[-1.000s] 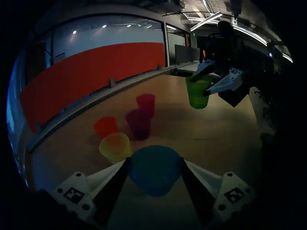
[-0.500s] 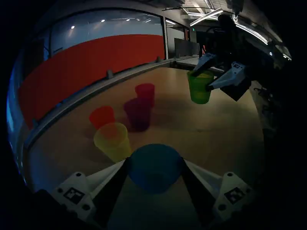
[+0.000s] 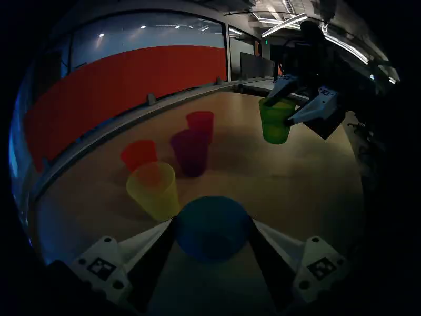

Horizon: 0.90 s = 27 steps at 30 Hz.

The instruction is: Pour water

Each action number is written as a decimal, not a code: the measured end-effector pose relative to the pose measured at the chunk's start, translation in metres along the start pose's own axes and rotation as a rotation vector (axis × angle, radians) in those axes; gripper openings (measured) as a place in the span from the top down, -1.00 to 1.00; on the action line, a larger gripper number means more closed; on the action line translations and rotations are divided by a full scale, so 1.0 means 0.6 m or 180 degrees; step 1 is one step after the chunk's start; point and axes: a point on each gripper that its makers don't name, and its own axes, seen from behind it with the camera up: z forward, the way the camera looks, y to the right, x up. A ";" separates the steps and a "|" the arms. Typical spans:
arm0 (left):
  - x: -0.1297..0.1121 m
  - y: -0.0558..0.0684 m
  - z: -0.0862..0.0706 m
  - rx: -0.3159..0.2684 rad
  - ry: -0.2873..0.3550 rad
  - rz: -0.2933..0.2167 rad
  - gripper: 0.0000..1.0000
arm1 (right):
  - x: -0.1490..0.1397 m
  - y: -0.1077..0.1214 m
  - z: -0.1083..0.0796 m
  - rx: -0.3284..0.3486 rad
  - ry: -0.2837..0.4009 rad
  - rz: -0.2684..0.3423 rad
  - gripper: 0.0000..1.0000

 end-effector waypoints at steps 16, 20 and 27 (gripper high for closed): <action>-0.041 -0.010 -0.002 0.0106 -0.0252 0.0105 -0.94 | -0.026 -0.004 0.013 -0.0015 -0.0090 -0.0003 -0.81; -0.049 -0.012 -0.006 0.0115 -0.0275 0.0049 -0.94 | -0.041 -0.004 0.019 -0.0018 -0.0136 0.0017 -0.81; -0.064 -0.007 -0.017 0.0088 -0.0308 -0.0072 -0.95 | -0.071 -0.006 0.033 -0.0009 -0.0224 0.0043 -0.81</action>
